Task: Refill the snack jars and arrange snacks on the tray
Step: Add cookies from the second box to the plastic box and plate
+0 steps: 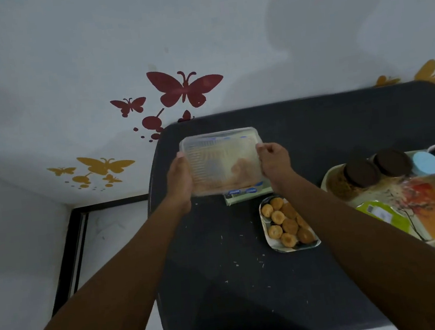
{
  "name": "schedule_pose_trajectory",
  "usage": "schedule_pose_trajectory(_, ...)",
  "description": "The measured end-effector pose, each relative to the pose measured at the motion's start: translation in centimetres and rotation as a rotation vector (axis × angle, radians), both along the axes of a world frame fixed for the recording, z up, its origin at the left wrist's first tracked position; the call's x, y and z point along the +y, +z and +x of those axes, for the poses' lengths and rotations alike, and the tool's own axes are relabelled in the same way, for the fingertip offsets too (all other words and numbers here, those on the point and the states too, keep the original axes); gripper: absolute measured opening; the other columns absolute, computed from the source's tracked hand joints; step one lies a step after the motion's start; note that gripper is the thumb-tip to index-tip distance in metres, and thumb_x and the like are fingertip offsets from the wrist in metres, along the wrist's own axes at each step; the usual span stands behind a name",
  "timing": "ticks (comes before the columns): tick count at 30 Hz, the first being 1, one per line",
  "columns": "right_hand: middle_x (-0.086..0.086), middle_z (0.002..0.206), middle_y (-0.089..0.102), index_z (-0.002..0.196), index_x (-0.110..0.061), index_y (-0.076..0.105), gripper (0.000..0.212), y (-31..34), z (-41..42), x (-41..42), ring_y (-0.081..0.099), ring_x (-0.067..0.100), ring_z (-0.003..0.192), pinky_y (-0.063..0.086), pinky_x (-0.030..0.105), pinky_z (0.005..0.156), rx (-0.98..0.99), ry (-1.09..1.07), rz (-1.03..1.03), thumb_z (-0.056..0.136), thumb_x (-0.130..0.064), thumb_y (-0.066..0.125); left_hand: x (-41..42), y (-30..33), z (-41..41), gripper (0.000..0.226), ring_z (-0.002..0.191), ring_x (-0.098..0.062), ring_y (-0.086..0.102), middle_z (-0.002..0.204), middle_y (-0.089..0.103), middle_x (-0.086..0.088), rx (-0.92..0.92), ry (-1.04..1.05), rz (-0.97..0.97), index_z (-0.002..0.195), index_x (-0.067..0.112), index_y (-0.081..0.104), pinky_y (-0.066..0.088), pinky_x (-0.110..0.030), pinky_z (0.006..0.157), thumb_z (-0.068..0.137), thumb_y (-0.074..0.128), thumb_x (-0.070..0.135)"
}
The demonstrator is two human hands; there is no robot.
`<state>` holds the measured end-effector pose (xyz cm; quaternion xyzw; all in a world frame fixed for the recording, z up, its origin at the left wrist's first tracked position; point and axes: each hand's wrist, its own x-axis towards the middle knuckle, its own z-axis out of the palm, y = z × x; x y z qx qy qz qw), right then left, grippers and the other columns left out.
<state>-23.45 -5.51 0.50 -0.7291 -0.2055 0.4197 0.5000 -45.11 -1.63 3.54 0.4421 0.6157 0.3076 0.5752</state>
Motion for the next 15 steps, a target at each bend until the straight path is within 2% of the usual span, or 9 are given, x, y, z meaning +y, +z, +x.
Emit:
schedule_pose_trajectory(3, 0.000, 0.092, 0.061, 0.101, -0.016, 0.058, 0.022, -0.2, -0.3, -0.1, 0.059, 0.013, 0.079, 0.048, 0.028, 0.060, -0.076, 0.035, -0.042, 0.102, -0.037, 0.053, -0.6, -0.2, 0.6, 0.047, 0.105, -0.025, 0.072, 0.117, 0.071, -0.007, -0.101, 0.008, -0.080, 0.124, 0.024, 0.063, 0.062, -0.047, 0.084, 0.109, 0.028, 0.051)
schedule_pose_trajectory(6, 0.003, 0.109, 0.059, 0.122, -0.017, 0.048, 0.031, -0.5, -0.1, -1.0, 0.062, 0.018, 0.094, 0.056, 0.037, 0.074, -0.018, 0.169, -0.130, 0.102, -0.042, 0.048, -0.8, -0.1, 1.1, 0.058, 0.109, -0.025, 0.071, 0.120, 0.073, -0.005, -0.256, -0.019, -0.178, 0.128, 0.030, 0.066, 0.062, -0.049, 0.085, 0.106, 0.025, 0.064)
schedule_pose_trajectory(7, 0.002, 0.113, 0.058, 0.129, -0.019, 0.044, 0.036, -0.6, 0.0, -1.4, 0.063, 0.019, 0.097, 0.057, 0.039, 0.077, 0.005, 0.201, -0.149, 0.103, -0.042, 0.046, -0.8, 0.0, 1.3, 0.054, 0.112, -0.027, 0.070, 0.124, 0.072, -0.006, -0.291, -0.056, -0.184, 0.132, 0.030, 0.064, 0.060, -0.053, 0.089, 0.106, 0.029, 0.062)
schedule_pose_trajectory(9, 0.001, 0.114, 0.059, 0.134, -0.023, 0.038, 0.037, -0.8, 0.4, -2.2, 0.064, 0.021, 0.099, 0.060, 0.047, 0.081, 0.094, 0.208, -0.153, 0.104, -0.043, 0.044, -0.8, 0.1, 1.7, 0.038, 0.117, -0.030, 0.068, 0.132, 0.067, -0.009, -0.296, -0.131, -0.162, 0.141, 0.024, 0.054, 0.057, -0.059, 0.096, 0.109, 0.044, 0.042)
schedule_pose_trajectory(11, 0.000, 0.118, 0.061, 0.134, -0.029, 0.036, 0.038, -1.0, 0.9, -3.0, 0.067, 0.023, 0.101, 0.062, 0.050, 0.080, 0.166, 0.229, -0.118, 0.102, -0.047, 0.047, -0.8, -0.1, 2.0, 0.035, 0.118, -0.030, 0.068, 0.132, 0.067, -0.009, -0.272, -0.133, -0.108, 0.141, 0.020, 0.053, 0.057, -0.059, 0.096, 0.106, 0.054, 0.020)
schedule_pose_trajectory(14, 0.002, 0.122, 0.063, 0.132, -0.031, 0.041, 0.052, -0.6, 0.9, -3.5, 0.072, 0.023, 0.096, 0.063, 0.040, 0.069, 0.231, 0.289, -0.042, 0.093, -0.058, 0.061, -1.2, -0.2, 2.6, 0.036, 0.116, -0.031, 0.068, 0.130, 0.067, -0.010, -0.312, -0.006, -0.069, 0.137, 0.018, 0.056, 0.058, -0.057, 0.093, 0.102, 0.057, 0.009)
schedule_pose_trajectory(15, 0.005, 0.122, 0.064, 0.131, -0.029, 0.043, 0.050, -0.5, 0.9, -3.4, 0.074, 0.024, 0.095, 0.063, 0.040, 0.069, 0.266, 0.280, -0.012, 0.093, -0.055, 0.063, -1.3, -0.4, 2.6, 0.037, 0.116, -0.031, 0.068, 0.130, 0.067, -0.010, -0.338, 0.017, -0.082, 0.137, 0.018, 0.055, 0.058, -0.057, 0.093, 0.102, 0.057, 0.008)
